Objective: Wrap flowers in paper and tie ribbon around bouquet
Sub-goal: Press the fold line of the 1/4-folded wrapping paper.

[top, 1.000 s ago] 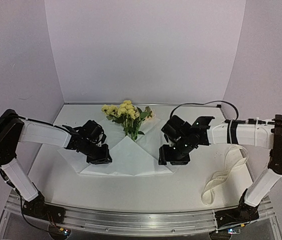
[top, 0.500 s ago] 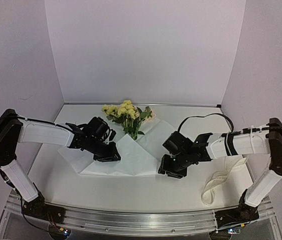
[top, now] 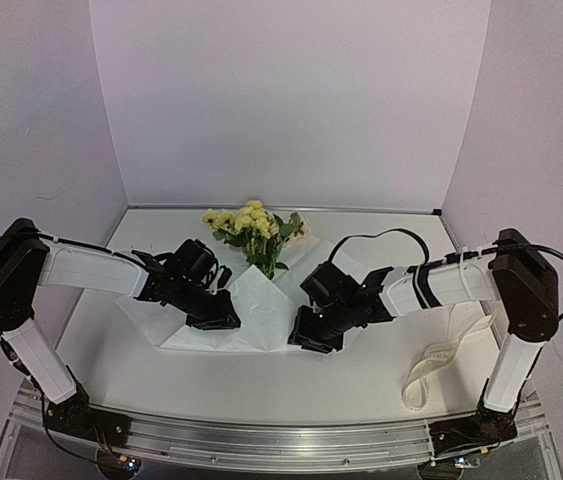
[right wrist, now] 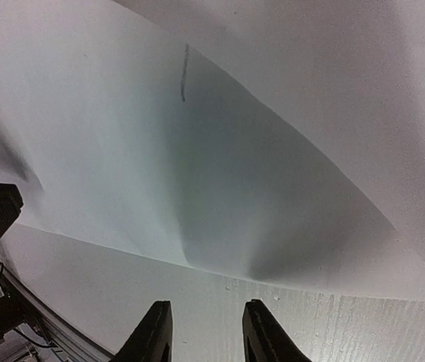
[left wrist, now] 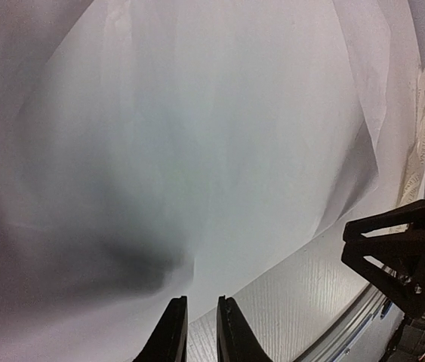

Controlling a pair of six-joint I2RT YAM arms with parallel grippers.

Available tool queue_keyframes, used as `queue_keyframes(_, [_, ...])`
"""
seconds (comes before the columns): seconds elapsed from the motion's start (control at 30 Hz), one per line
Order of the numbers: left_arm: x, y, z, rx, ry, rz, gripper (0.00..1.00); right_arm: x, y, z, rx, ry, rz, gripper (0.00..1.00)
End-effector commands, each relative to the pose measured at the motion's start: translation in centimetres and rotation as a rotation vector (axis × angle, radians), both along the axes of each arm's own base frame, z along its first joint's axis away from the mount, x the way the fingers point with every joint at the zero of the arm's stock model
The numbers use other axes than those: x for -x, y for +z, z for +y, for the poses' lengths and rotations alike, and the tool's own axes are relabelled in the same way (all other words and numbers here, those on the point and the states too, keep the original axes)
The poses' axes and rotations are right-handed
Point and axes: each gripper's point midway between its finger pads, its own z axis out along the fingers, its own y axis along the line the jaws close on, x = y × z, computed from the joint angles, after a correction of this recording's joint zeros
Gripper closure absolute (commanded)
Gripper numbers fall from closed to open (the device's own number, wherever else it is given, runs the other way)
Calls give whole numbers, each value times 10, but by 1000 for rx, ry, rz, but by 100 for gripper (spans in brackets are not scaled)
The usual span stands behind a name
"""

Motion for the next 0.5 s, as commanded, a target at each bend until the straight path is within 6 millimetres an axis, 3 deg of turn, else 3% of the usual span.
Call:
queue_keyframes(0.0, [2, -8, -1, 1, -22, -2, 84, -8, 2, 9, -19, 9, -29, 68])
queue_keyframes(0.3, [5, -18, 5, -24, -10, 12, 85, -17, -12, 1, -1, -29, -18, 69])
queue_keyframes(0.47, [6, -20, 7, -26, -4, 18, 85, -21, 5, 13, -51, -20, -31, 71])
